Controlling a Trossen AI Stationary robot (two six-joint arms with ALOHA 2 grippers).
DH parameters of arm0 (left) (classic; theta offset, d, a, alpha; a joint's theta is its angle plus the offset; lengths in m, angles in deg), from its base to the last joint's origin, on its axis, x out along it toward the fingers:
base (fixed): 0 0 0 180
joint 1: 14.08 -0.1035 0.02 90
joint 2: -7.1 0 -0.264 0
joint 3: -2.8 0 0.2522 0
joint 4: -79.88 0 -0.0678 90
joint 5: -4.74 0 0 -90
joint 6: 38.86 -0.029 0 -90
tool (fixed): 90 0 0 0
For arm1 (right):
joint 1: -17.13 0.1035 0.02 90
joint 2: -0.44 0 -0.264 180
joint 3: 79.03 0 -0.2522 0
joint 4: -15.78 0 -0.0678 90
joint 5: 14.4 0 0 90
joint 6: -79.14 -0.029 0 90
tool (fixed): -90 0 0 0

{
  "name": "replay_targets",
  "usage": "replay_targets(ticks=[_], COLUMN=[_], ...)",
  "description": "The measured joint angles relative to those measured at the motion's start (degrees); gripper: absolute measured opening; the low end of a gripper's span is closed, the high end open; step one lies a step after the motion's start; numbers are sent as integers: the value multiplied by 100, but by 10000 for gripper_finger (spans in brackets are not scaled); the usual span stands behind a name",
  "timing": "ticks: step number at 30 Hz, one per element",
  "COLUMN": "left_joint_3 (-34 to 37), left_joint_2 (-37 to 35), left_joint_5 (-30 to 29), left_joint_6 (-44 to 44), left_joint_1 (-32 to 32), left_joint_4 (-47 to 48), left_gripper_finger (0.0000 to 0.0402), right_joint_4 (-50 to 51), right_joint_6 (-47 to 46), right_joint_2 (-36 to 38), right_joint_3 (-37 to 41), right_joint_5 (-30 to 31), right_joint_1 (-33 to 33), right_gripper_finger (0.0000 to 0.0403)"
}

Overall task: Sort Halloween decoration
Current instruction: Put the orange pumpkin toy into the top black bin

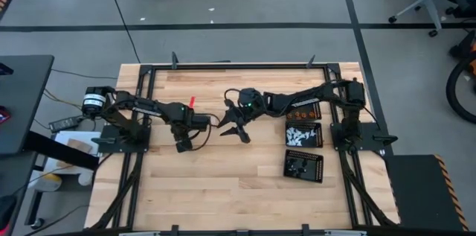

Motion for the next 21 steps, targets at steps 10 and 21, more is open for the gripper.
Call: replay_targets(ticks=[10, 21], left_joint_3=[-85, -1296], left_joint_2=[270, 1324], left_joint_5=[-18, -546], left_joint_6=[-454, -1711], left_joint_1=[-109, -194], left_joint_4=[-1912, -2726], left_gripper_finger=[76, 76], right_joint_4=[1929, 4497], right_joint_6=[6, -294], right_joint_2=[920, 1886], right_joint_3=[-4, -2], right_joint_5=[278, 1145], right_joint_1=[-52, 72], right_gripper_finger=[169, 169])
